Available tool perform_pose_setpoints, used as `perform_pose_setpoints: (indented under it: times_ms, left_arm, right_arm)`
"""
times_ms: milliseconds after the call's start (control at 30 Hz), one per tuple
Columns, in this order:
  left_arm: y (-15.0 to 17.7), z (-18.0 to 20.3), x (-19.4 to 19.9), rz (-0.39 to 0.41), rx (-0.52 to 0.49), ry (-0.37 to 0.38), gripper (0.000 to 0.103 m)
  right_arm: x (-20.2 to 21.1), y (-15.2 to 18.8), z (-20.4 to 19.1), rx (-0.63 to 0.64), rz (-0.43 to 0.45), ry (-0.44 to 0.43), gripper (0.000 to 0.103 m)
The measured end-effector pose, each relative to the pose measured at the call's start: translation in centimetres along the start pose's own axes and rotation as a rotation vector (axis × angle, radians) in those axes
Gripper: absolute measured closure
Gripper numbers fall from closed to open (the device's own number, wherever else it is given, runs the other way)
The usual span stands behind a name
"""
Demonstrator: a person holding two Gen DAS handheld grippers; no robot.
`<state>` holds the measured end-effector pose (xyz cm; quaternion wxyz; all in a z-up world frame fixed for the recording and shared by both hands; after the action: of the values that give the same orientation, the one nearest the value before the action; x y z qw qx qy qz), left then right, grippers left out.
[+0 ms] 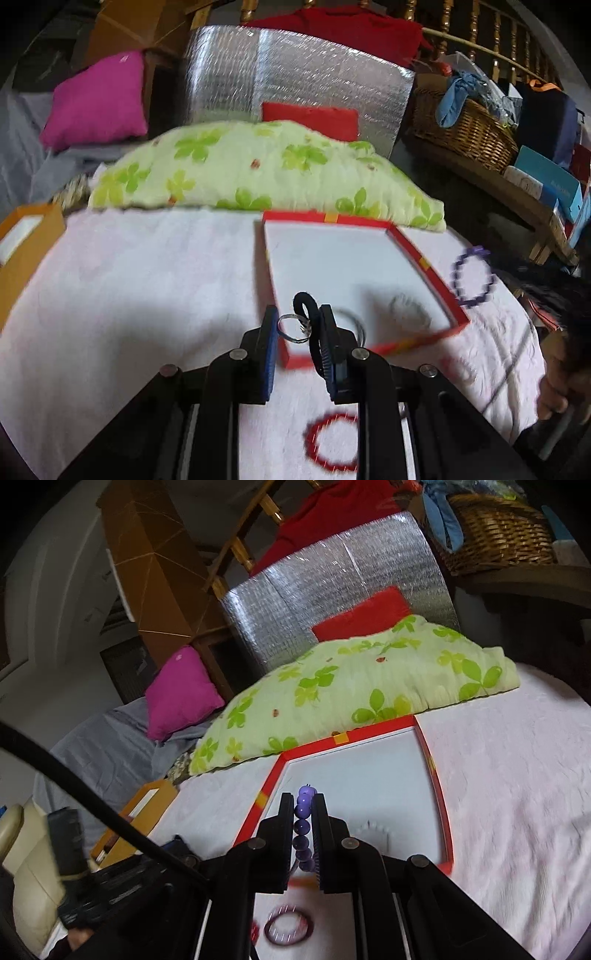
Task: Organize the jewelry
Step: 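Lower the hair tie into the red box with the left tool while the right drops the purple bracelet, then open and lift both tools away from the red box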
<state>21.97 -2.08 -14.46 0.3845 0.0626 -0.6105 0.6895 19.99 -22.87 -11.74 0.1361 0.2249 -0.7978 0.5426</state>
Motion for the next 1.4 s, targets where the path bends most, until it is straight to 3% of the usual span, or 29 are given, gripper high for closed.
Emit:
perform_pose_setpoints:
  times_ms: [200, 300, 533, 833, 867, 900, 933, 967, 1233, 1400]
  left_arm:
    - [-4.7, 1.8, -5.5, -0.047, 0.004, 0.018, 0.081]
    - [-4.4, 2.2, -9.3, -0.131, 0.008, -0.003, 0.081]
    - [-1.8, 1.4, -14.3, -0.25, 0.024, -0.026, 0.08]
    - [-1.3, 1.3, -16.0, -0.28, -0.012, -0.044, 0.08]
    - [-1.3, 1.3, -16.0, -0.278, -0.019, -0.048, 0.077]
    - [-1.3, 1.3, -15.9, -0.276, -0.026, -0.054, 0.072]
    - [-1.4, 1.4, -15.8, -0.269, -0.034, -0.057, 0.057]
    - [-1.6, 1.4, -15.5, -0.252, -0.041, -0.061, 0.046]
    - [-2.6, 1.6, -12.5, -0.158, -0.145, -0.144, 0.043]
    - [-2.3, 1.1, -10.1, -0.129, -0.154, -0.193, 0.035]
  right_arm:
    - [-6.5, -2.2, 0.7, -0.078, -0.059, -0.011, 0.092]
    - [-9.3, -1.8, 1.0, -0.124, -0.108, -0.031, 0.092]
    - [-13.1, 0.1, 3.0, -0.187, -0.186, -0.025, 0.092]
    - [-14.2, 0.0, 5.5, -0.271, -0.175, 0.01, 0.089]
    - [-14.2, -0.1, 5.7, -0.271, -0.171, 0.018, 0.085]
    - [-14.1, -0.1, 5.9, -0.269, -0.164, 0.034, 0.07]
    - [-14.0, -0.2, 6.2, -0.273, -0.157, 0.049, 0.058]
    - [-13.7, -0.3, 6.6, -0.283, -0.141, 0.055, 0.039]
    - [-10.2, -1.8, 7.9, -0.244, -0.033, 0.094, 0.037]
    - [-8.2, -2.1, 8.5, -0.225, -0.002, 0.127, 0.039]
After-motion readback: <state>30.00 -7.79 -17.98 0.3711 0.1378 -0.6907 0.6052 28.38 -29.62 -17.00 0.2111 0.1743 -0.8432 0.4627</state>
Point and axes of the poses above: each gripper's, at about its wrist camera, not at the fingertips, and x roughly against the way its jaws point, z to its right, y to its underside, the point moved 10 cm from there along -x, roughly the way its jaws point, and after that the axes turned 6 degrees about y, right-handed, at the moved point
